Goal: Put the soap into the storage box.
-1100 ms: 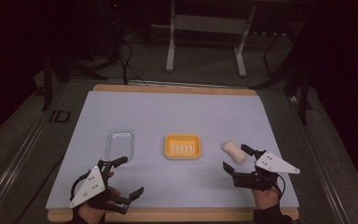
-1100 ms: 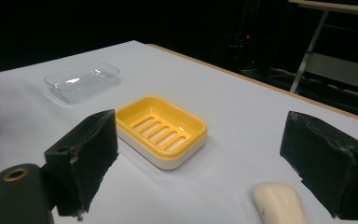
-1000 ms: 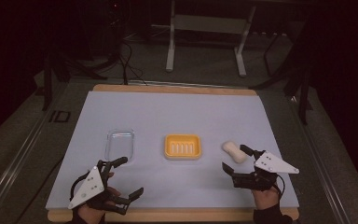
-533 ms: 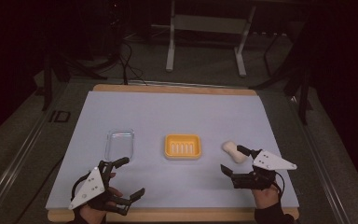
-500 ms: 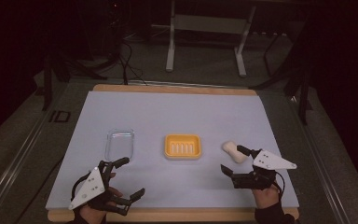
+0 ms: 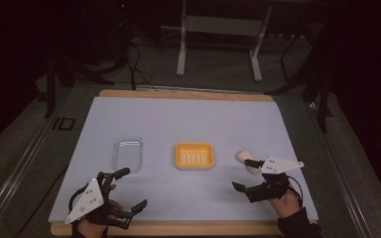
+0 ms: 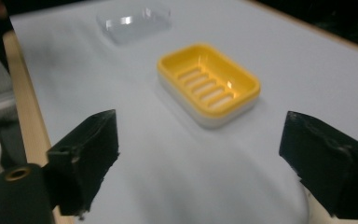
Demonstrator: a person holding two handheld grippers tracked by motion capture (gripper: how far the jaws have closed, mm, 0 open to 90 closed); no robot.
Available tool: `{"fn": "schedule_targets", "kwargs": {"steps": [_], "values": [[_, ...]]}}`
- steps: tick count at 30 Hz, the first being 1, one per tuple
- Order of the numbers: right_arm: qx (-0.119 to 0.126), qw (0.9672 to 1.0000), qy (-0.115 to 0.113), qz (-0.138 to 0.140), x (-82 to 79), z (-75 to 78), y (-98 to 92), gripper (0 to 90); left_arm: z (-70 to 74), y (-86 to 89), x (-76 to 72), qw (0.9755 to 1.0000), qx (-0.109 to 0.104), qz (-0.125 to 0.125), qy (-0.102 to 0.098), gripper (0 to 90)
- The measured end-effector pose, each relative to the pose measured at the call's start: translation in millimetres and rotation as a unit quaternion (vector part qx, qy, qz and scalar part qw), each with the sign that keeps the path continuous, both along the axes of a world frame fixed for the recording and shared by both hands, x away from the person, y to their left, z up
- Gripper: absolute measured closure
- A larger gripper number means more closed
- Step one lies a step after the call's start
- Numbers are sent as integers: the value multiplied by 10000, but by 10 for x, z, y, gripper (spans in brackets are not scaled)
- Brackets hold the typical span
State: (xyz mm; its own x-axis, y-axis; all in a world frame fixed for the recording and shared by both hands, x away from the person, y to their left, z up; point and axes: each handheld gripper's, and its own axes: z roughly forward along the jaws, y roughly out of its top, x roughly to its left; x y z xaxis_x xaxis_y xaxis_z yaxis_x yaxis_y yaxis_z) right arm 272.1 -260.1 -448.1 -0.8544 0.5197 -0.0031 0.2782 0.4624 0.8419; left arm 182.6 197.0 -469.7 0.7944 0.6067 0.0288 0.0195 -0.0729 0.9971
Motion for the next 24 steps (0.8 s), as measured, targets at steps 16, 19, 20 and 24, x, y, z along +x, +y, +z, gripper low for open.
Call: {"fn": "schedule_targets", "kwargs": {"steps": [16, 19, 20, 24], "values": [[-835, 9919, 701, 650, 104, -70, 85, 134, -19, -43, 17, 9999, 112, -68, 59, 12], [-1080, 9883, 873, 626, 131, -92, 97, 141, -22, -49, 18, 9999, 126, -68, 60, 11], [-1199, 9867, 918, 595, 140, -101, 103, 142, -22, -51, 18, 9999, 129, -68, 61, 11], [-1472, 9823, 1028, 528, 167, -121, 112, 152, -25, -57, 23, 9998, 176, -83, 71, 11]]}}
